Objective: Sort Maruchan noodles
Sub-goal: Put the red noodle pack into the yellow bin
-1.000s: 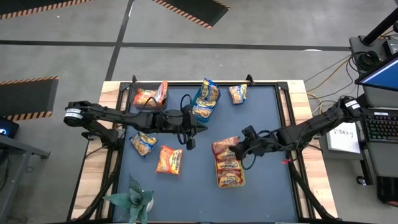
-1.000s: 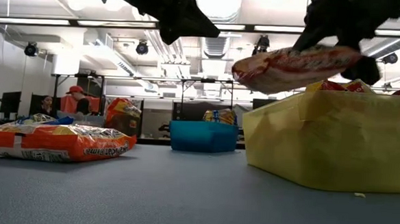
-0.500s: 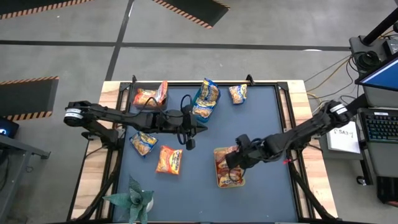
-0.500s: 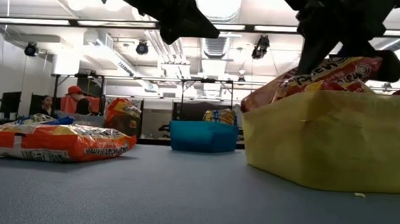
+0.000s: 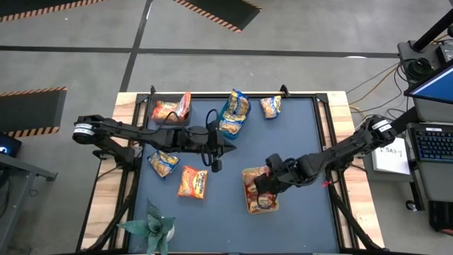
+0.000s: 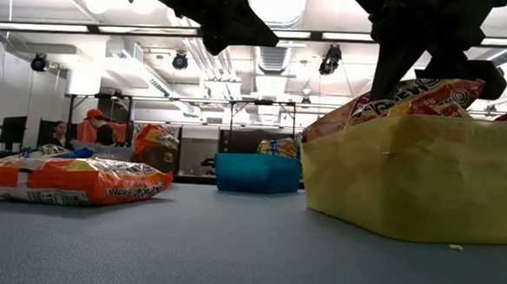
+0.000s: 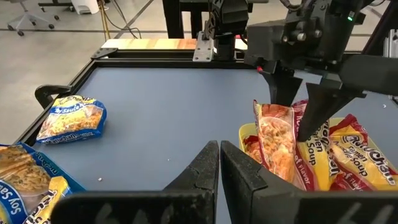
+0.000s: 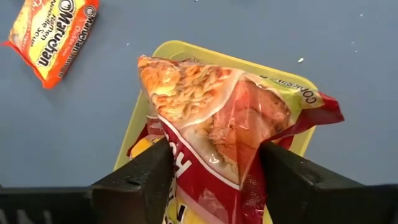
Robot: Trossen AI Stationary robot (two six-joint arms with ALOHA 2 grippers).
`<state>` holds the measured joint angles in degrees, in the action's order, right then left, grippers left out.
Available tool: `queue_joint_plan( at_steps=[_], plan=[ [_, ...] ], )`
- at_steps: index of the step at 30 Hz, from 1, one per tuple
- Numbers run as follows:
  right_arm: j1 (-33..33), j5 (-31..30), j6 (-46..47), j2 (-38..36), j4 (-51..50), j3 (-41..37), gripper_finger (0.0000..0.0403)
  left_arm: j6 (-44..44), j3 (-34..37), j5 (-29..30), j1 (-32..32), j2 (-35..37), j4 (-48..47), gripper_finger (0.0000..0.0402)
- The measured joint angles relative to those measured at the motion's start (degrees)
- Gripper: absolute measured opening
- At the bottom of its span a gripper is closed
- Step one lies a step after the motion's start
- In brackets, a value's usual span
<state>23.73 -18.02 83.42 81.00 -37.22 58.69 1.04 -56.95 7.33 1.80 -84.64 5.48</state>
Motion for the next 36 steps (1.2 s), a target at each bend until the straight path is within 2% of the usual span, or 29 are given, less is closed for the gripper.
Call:
queue_joint_plan(
  at_steps=[4,7,14,18,23,28,36],
  plan=[
    [0.0,1.1,-0.8,-1.1,-1.6,0.3,0.0222,0.0,0.0,0.0,0.0,0.0,0.0,0.0000],
    [0.0,1.8,-0.8,-2.7,-6.7,1.9,0.0232,0.0,0.0,0.0,0.0,0.0,0.0,0.0000],
    [0.0,1.5,-3.8,-5.1,-18.5,6.8,0.0222,0.4,0.0,0.0,0.4,-0.6,1.2,0.0000],
    [0.0,1.5,-8.3,-4.2,-14.8,6.8,0.0182,1.0,0.0,0.0,1.3,-3.4,5.7,0.0000],
    [0.0,4.5,-11.9,-2.7,-8.7,3.8,0.0097,0.0,0.1,-0.2,3.2,-7.9,10.1,0.0000],
    [0.2,5.0,-12.3,-2.2,-8.3,1.3,0.0020,-0.7,0.1,-0.6,4.6,-11.3,12.0,0.0000],
    [0.2,4.6,-13.9,-2.1,-6.5,-1.8,0.0009,1.1,0.1,-0.7,5.0,-17.2,14.8,0.0000]
  ],
)
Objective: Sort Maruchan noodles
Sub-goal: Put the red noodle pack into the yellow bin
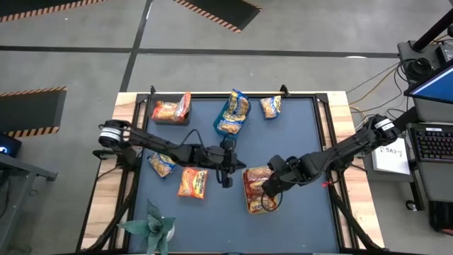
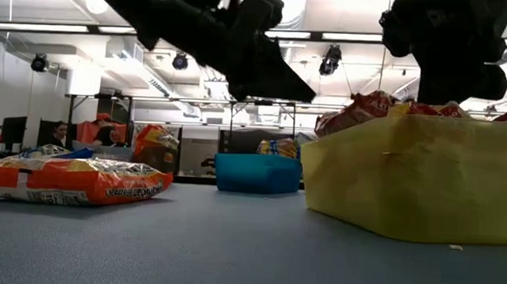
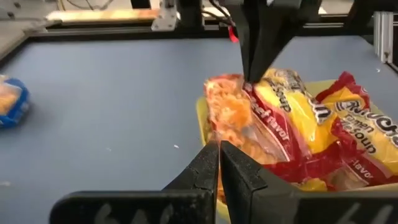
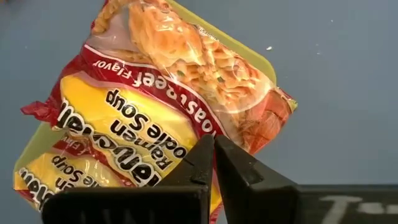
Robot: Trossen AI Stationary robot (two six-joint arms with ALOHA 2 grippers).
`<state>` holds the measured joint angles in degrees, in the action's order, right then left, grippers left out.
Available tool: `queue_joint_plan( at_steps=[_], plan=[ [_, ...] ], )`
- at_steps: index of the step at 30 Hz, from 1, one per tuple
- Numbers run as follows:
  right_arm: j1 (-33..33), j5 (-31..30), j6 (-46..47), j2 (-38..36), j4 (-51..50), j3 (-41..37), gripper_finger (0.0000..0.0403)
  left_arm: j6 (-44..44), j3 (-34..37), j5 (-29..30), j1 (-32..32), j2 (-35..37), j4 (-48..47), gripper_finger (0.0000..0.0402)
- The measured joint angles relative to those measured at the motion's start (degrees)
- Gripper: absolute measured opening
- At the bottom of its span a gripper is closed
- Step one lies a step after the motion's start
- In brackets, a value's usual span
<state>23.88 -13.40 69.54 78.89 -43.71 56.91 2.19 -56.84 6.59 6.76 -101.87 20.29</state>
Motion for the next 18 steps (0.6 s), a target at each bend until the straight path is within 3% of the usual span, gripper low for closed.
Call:
queue_joint_plan(
  at_steps=[6,18],
  plan=[
    [0.1,-1.4,-3.7,0.0,2.8,-0.2,0.0009,1.5,0.0,-3.2,0.3,-3.6,5.0,0.0000],
    [0.5,-1.6,-11.0,1.1,7.0,0.0,0.0008,1.3,-1.3,-3.6,1.3,-4.7,6.7,0.0000]
  ],
)
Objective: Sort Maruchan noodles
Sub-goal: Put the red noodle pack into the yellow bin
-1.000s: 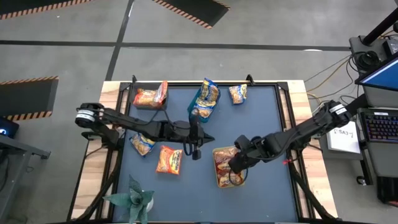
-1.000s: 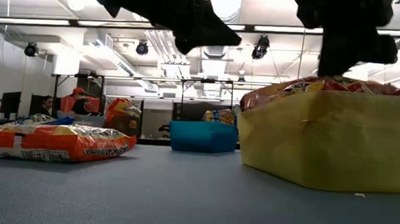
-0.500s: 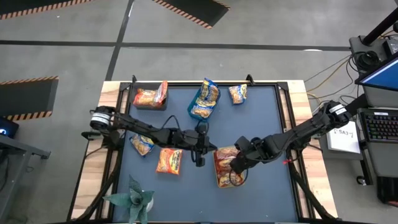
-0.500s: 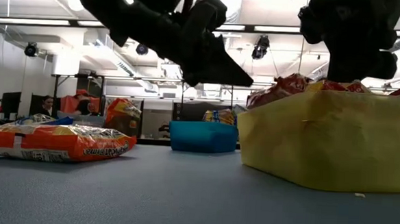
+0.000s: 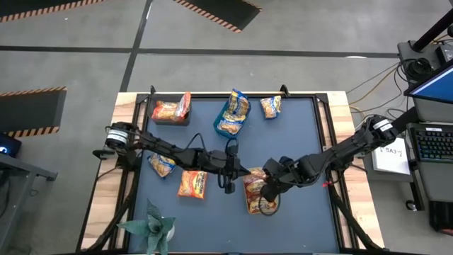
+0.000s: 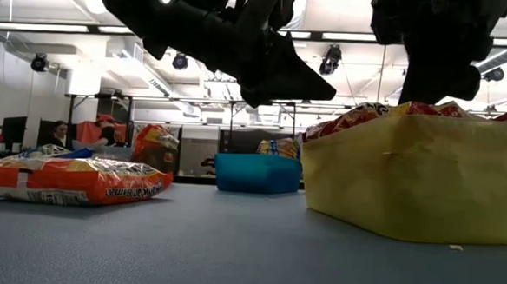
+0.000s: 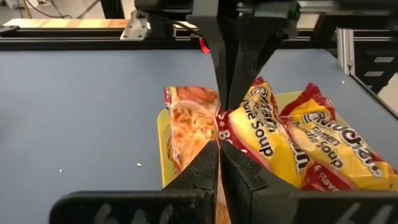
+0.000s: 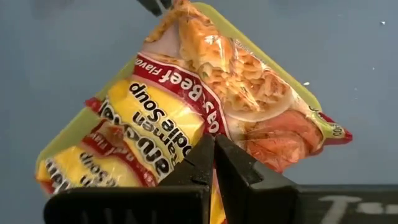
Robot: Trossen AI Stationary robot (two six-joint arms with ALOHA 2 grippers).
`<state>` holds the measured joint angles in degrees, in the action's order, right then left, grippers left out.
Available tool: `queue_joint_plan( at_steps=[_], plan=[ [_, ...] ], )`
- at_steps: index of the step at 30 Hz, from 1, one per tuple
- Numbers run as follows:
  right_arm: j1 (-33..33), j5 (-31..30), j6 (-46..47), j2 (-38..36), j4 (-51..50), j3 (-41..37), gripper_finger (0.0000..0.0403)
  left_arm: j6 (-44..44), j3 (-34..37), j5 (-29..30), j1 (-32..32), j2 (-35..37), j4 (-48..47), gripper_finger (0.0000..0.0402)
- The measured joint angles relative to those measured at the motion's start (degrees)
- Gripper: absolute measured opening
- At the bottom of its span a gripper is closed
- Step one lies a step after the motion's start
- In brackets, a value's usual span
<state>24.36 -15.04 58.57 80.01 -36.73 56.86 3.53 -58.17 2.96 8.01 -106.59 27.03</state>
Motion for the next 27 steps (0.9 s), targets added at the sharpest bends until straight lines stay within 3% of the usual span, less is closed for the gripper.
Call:
queue_joint_plan(
  at_steps=[3,9,12,19,23,27],
  plan=[
    [0.5,-0.4,-2.8,-2.0,0.0,0.0,0.0008,0.0,0.0,0.0,0.1,0.1,0.5,0.0000],
    [2.5,-8.6,-13.8,-3.7,3.9,-1.0,0.0008,-0.2,0.1,0.0,0.1,0.8,0.4,0.0000],
    [2.8,-10.1,-22.1,-3.8,13.7,-4.5,0.0008,-1.0,0.1,0.0,0.1,2.7,0.2,0.0000],
    [2.4,-7.9,-42.5,-3.7,48.3,-19.1,0.0008,-5.0,0.8,0.0,0.1,9.9,-1.6,0.0000],
    [0.9,-7.9,-44.2,-3.7,60.5,-25.6,0.0008,-6.5,1.1,0.0,0.2,13.8,-3.1,0.0000],
    [0.8,-6.3,-42.3,-3.7,62.8,-28.7,0.0008,-7.5,1.2,0.0,0.2,15.9,-3.3,0.0000]
  ],
)
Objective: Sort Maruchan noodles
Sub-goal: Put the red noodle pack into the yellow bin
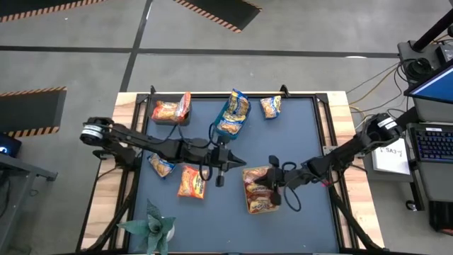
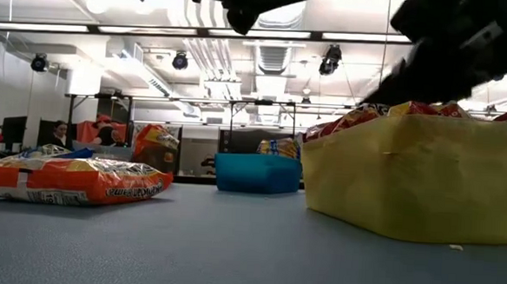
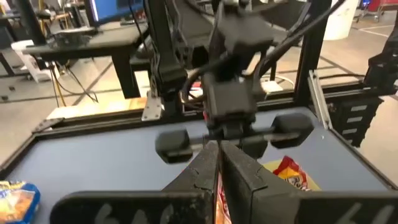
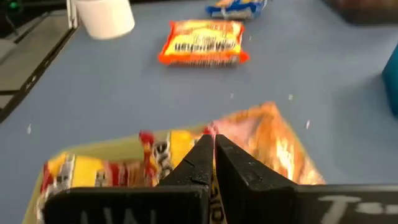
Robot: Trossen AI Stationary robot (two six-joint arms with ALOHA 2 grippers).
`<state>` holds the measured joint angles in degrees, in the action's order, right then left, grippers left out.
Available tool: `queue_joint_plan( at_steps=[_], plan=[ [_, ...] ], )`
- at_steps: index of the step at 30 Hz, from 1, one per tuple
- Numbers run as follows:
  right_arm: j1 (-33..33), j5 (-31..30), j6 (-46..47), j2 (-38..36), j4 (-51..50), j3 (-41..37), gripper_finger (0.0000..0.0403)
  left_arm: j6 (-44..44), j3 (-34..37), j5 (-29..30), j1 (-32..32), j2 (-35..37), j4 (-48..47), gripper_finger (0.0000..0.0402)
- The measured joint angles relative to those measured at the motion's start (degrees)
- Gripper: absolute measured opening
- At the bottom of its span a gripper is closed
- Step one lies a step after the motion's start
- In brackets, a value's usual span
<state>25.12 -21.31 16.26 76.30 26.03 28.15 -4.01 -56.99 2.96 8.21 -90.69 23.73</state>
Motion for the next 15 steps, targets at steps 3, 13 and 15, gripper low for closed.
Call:
queue_joint_plan(
  at_steps=[3,13,15],
  plan=[
    [0.0,1.7,1.2,0.7,0.0,-0.7,0.0008,-0.2,0.0,0.0,0.0,0.0,-0.3,0.0000],
    [0.0,1.5,2.0,5.3,1.1,-0.4,0.0008,0.0,0.1,0.0,0.0,-1.6,-0.3,0.0000],
    [0.0,1.6,1.9,4.8,0.7,-0.1,0.0008,0.0,0.1,0.0,0.0,-1.6,-0.4,0.0000]
  ],
)
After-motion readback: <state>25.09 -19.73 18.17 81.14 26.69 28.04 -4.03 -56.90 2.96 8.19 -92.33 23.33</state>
